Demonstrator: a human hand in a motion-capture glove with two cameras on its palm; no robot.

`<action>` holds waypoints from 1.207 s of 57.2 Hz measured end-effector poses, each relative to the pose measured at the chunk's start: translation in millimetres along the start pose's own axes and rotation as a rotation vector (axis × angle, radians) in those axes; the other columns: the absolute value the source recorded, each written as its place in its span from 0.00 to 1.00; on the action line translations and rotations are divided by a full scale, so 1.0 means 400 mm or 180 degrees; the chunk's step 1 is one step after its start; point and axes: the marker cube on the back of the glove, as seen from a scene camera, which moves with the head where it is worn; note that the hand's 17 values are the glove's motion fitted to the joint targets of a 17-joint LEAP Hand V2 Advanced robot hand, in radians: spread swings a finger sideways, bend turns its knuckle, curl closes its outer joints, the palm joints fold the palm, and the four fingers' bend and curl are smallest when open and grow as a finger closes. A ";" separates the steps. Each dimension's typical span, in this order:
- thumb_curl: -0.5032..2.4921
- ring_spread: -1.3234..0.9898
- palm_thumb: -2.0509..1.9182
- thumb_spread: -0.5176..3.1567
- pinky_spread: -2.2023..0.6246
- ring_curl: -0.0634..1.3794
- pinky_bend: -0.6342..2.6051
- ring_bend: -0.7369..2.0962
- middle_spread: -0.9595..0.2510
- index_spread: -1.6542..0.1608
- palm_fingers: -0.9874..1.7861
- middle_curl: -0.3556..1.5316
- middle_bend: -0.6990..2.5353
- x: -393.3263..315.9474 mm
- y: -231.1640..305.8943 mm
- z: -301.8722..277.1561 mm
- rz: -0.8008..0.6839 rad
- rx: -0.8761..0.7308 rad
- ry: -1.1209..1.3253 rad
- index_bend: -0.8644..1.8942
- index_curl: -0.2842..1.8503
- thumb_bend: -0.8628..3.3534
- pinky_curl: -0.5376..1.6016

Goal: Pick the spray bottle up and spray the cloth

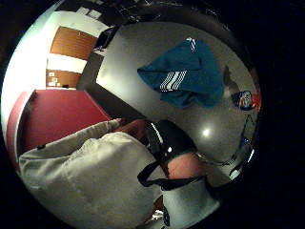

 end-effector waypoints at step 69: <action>0.28 0.60 0.67 0.42 0.86 0.20 0.31 0.33 0.78 0.67 0.40 0.33 0.27 -0.091 0.055 0.035 0.0752 0.0899 -0.0563 0.37 0.28 0.20 0.40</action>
